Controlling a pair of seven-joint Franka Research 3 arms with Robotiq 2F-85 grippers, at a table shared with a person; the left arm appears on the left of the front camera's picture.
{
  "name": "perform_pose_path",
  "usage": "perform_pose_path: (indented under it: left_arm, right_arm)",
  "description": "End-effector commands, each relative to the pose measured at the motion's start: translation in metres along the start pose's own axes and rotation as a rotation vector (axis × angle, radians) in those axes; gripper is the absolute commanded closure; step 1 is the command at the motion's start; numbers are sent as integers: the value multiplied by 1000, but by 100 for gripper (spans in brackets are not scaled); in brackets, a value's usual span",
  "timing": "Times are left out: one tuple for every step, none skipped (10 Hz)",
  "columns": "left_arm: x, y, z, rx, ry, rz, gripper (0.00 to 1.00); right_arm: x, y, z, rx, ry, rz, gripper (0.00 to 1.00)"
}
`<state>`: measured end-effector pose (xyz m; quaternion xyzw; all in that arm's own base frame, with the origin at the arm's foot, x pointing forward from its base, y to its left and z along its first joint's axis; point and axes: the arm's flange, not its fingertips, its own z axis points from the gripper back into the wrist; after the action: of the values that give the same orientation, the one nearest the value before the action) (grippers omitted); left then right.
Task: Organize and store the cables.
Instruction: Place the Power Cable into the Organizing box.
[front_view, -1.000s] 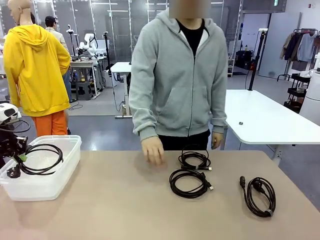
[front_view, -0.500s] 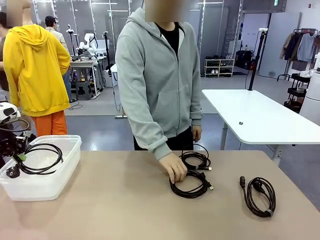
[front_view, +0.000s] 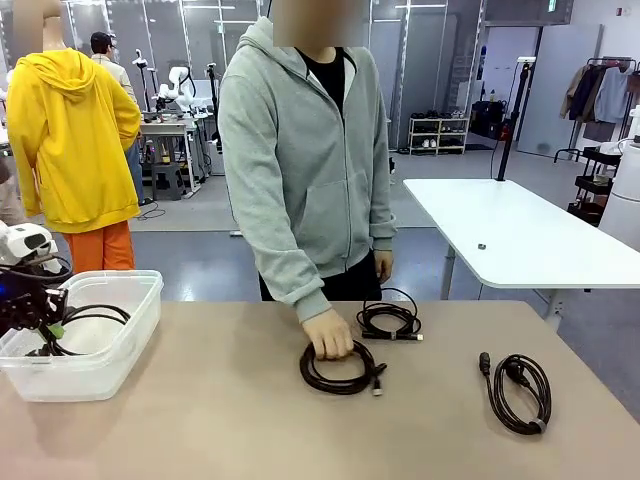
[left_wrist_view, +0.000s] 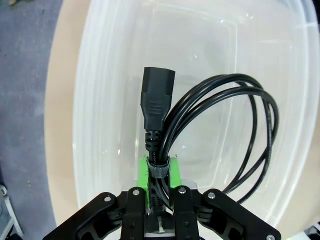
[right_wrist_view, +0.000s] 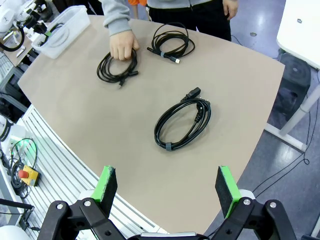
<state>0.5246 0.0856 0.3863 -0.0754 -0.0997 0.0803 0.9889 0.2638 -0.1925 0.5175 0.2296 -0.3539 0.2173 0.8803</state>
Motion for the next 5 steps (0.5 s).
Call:
perform_pose_path:
  left_arm:
    - [7,2,-6,-32,-4,-15,58]
    - [5,2,-4,-15,-13,-16,55]
    - [4,1,-2,-16,-18,-23,31]
    - [3,0,-1,-14,-21,-33,28]
    - [3,0,0,-8,-24,-39,4]
  right_arm:
    - [0,0,1,8,-7,17,0]
    - [0,0,1,8,-7,17,0]
    - [0,0,1,8,-7,17,0]
    - [0,0,1,8,-7,17,0]
    - [0,0,1,8,-7,17,0]
